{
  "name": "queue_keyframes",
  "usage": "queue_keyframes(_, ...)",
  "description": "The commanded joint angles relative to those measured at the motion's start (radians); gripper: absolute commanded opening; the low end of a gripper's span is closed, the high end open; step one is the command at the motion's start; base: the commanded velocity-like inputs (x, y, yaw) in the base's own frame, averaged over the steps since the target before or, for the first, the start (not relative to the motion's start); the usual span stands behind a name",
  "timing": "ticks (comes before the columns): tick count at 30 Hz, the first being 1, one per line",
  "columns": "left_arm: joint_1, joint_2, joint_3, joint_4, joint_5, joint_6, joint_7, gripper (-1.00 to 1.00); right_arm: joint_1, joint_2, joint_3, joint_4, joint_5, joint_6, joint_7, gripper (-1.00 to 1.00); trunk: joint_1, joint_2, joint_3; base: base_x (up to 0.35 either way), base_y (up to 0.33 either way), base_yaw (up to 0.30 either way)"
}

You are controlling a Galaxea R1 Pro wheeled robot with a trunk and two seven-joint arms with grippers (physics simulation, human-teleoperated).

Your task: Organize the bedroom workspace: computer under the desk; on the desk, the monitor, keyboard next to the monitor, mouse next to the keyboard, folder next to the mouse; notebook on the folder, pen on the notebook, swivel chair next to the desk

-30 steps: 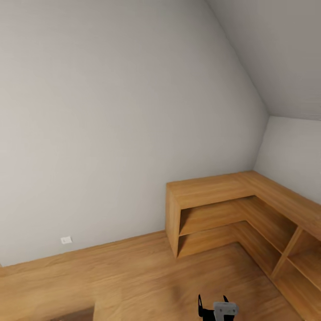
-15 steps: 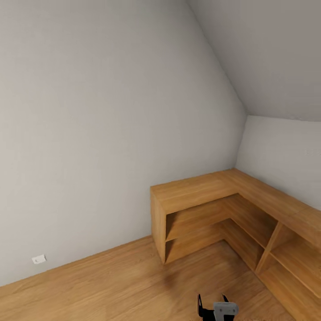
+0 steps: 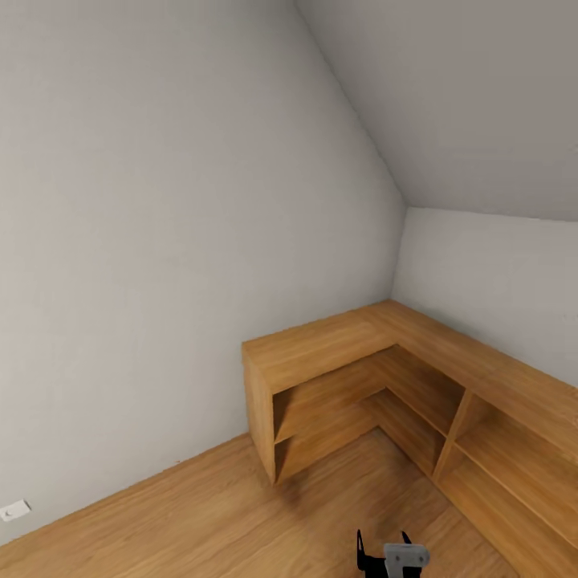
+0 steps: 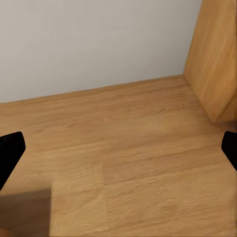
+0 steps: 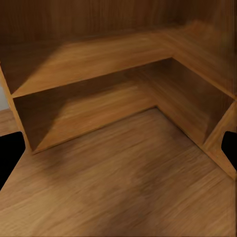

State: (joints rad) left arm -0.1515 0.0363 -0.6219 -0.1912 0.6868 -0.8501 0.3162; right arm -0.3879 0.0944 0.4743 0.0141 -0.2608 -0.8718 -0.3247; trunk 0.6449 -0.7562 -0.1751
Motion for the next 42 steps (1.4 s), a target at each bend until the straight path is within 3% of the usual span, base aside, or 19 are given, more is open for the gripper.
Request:
queue_keyframes(1,0.0,0.001,-0.009,-0.002,0.002,-0.001,0.009,1.0,-0.001,0.001,0.008,0.001,-0.006,-0.003,-0.004,1.0,0.001,-0.001,-0.002,0.312,0.007,-0.253)
queue_keyframes(9,0.0,0.001,-0.009,-0.001,0.002,-0.001,0.009,1.0,0.0,0.001,0.009,0.002,-0.006,-0.003,-0.004,1.0,0.001,-0.001,-0.002,0.274,0.001,-0.255)
queue_keyframes(34,0.0,0.002,-0.007,-0.001,0.002,-0.001,0.009,1.0,-0.001,-0.002,0.007,0.002,-0.007,0.002,0.049,1.0,0.001,-0.001,-0.002,0.013,0.0,-0.258)
queue_keyframes(42,0.0,0.002,-0.007,-0.001,0.002,-0.001,0.01,1.0,-0.001,-0.002,0.007,0.002,-0.008,0.002,0.049,1.0,0.001,-0.001,-0.002,0.222,0.024,-0.261)
